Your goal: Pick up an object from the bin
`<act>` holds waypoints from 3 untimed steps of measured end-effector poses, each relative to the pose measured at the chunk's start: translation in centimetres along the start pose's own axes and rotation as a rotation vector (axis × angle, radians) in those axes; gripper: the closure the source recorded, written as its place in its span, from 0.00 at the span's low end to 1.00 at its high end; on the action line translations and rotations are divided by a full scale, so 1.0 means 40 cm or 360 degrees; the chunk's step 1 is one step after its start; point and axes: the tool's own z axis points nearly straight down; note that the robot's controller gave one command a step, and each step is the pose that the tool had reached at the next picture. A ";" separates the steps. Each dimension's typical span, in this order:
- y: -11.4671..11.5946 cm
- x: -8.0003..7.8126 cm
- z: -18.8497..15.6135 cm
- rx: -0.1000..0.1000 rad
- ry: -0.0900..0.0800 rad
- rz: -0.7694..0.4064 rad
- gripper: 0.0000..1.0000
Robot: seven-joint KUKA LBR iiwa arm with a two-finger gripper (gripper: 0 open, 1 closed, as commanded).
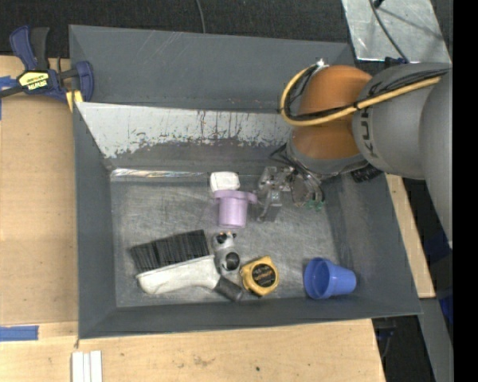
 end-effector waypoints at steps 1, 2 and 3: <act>0.012 0.017 -0.106 0.0000 0.0008 -0.0007 1.00; 0.015 0.006 -0.241 -0.0001 0.0005 0.0001 1.00; 0.049 0.005 -0.132 0.0001 0.0002 -0.0073 0.00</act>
Offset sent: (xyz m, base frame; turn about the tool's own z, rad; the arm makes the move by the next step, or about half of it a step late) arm -0.0018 0.0070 0.1073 0.0040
